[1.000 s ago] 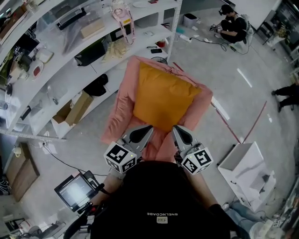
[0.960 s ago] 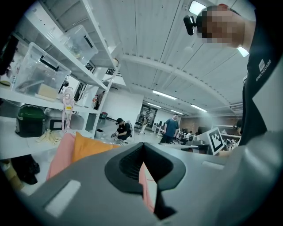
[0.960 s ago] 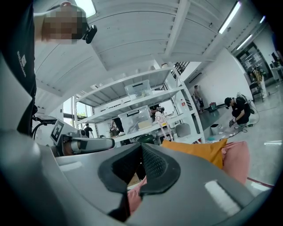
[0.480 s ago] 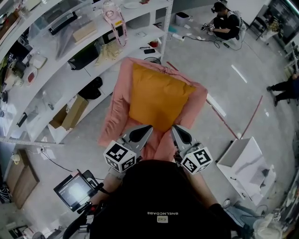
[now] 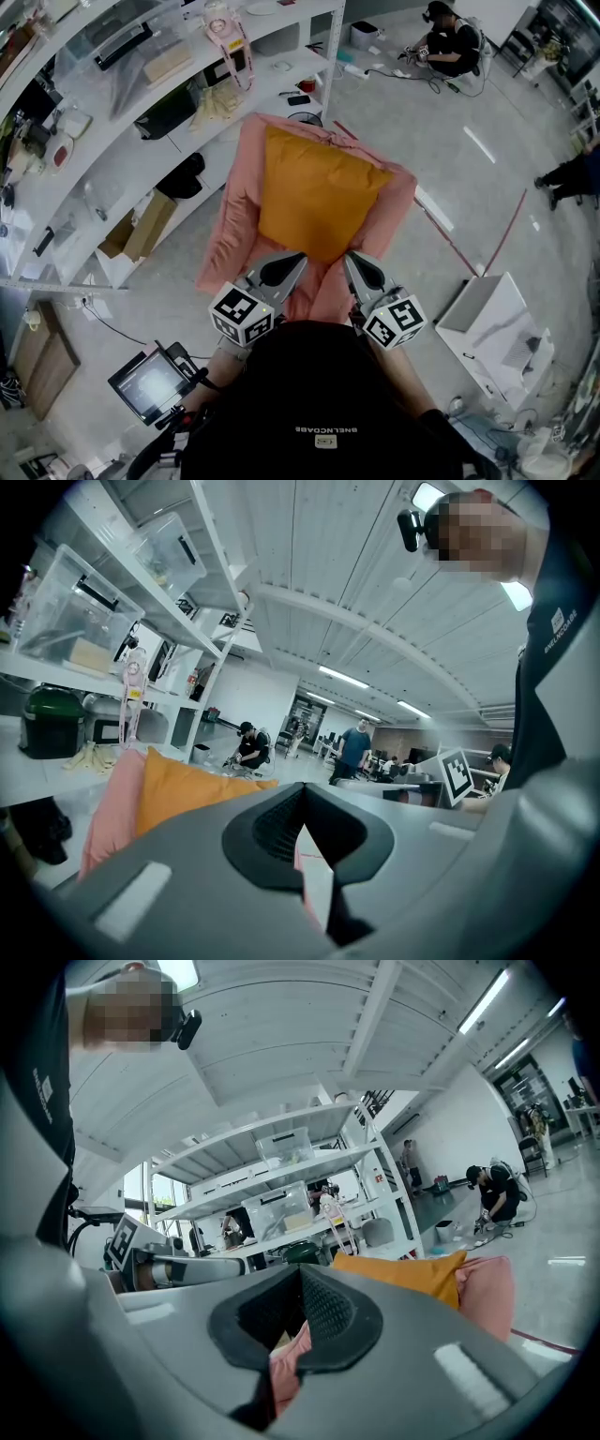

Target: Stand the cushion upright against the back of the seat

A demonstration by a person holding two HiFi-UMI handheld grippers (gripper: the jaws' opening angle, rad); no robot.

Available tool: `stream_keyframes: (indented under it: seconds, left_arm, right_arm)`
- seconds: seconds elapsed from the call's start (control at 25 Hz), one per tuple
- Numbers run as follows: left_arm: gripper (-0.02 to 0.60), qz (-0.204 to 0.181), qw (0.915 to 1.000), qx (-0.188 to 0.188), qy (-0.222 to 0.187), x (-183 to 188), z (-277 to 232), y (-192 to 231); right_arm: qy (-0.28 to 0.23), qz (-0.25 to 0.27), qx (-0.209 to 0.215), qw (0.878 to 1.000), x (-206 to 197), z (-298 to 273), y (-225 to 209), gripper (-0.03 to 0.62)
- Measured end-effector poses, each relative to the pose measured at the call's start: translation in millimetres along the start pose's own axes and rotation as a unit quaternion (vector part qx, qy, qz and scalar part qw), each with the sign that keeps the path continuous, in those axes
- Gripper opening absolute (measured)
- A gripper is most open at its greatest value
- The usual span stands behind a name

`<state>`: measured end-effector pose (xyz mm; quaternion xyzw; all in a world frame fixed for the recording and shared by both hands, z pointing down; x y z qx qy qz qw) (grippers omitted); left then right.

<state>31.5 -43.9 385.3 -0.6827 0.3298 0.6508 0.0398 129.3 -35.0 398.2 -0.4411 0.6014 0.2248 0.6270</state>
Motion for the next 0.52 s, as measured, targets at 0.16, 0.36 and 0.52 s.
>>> stream_keyframes:
  seconds: [0.16, 0.36, 0.52]
  left_arm:
    - [0.018, 0.002, 1.0000, 0.000, 0.002, -1.6, -0.3, 0.7]
    - [0.018, 0.003, 1.0000, 0.006, 0.005, -2.5, -0.2, 2.7]
    - [0.018, 0.004, 0.9999, 0.009, 0.006, -2.1, -0.4, 3.4]
  right_arm:
    - [0.002, -0.005, -0.002, 1.000, -1.5, 0.1, -2.4, 0.002]
    - [0.010, -0.011, 0.003, 1.000, -4.0, -0.8, -0.8, 0.000]
    - [0.008, -0.023, 0.014, 1.000, -2.4, -0.8, 0.8, 0.000]
Point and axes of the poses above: the fingertips, and each gripper's own axes: z backward along the fingers, y to its left, x out of its top, the point moved 1 cm from there along z, backward along the fingers, and after that the axes turned 3 degrees about z, right-handed, at the moved point
